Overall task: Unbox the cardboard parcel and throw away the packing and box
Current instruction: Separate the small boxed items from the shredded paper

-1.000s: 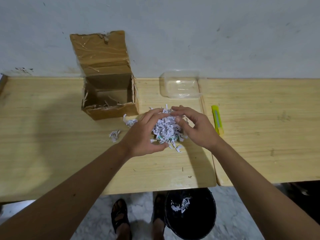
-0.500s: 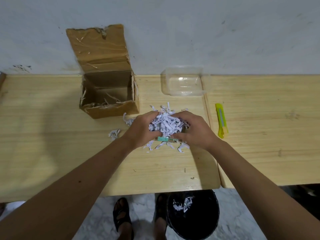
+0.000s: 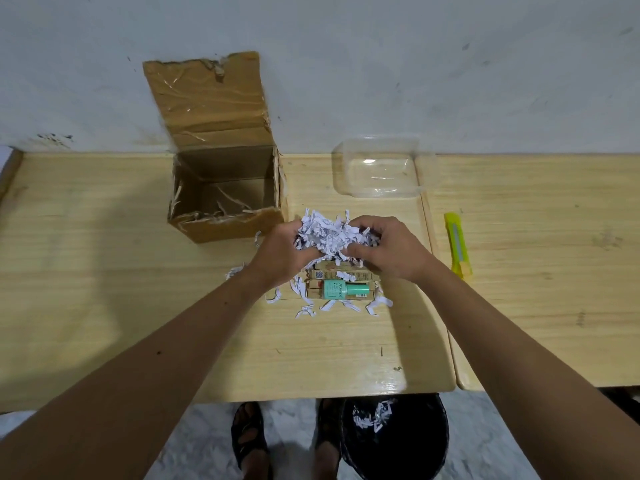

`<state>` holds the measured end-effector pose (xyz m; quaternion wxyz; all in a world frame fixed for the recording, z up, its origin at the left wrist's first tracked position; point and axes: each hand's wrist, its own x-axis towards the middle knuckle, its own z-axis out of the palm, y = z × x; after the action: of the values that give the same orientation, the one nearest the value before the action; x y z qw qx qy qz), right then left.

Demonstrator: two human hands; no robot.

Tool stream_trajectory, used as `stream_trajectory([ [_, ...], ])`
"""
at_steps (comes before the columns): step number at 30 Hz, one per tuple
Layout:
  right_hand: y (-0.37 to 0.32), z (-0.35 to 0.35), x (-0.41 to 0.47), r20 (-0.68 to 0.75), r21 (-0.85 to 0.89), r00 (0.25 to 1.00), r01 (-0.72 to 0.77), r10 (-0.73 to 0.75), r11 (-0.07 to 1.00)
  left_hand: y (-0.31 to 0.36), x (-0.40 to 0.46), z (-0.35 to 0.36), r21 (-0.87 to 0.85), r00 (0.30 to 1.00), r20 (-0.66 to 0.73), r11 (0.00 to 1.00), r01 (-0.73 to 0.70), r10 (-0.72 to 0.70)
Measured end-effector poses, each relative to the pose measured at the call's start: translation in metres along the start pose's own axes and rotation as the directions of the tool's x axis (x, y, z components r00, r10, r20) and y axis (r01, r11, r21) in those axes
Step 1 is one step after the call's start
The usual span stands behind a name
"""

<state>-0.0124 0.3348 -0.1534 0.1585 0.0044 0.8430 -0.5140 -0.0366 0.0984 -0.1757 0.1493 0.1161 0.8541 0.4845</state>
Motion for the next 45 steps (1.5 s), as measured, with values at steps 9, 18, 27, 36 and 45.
stream_trajectory([
  [9,-0.003,-0.012,-0.018,-0.067,0.169,0.998,0.013,-0.002,0.986,0.000,-0.002,0.001,-0.013,0.999,-0.015,0.999,0.037,-0.038],
  [18,-0.006,-0.018,-0.054,-0.229,-0.018,0.931,0.288,-0.284,0.958,0.001,-0.005,0.001,0.031,1.000,-0.012,0.999,0.021,-0.020],
  [27,0.022,0.011,-0.067,0.038,-0.394,0.914,0.385,-0.404,0.835,0.001,-0.005,0.003,-0.033,0.991,-0.026,0.991,0.129,-0.130],
  [36,0.023,0.024,-0.064,0.086,-0.607,0.881,0.417,-0.466,0.677,0.008,-0.008,0.002,-0.098,0.980,-0.021,0.976,0.193,-0.196],
  [45,0.020,0.018,-0.067,0.068,-0.495,0.899,0.407,-0.433,0.768,0.008,-0.008,0.001,-0.068,0.982,-0.029,0.980,0.186,-0.188],
])
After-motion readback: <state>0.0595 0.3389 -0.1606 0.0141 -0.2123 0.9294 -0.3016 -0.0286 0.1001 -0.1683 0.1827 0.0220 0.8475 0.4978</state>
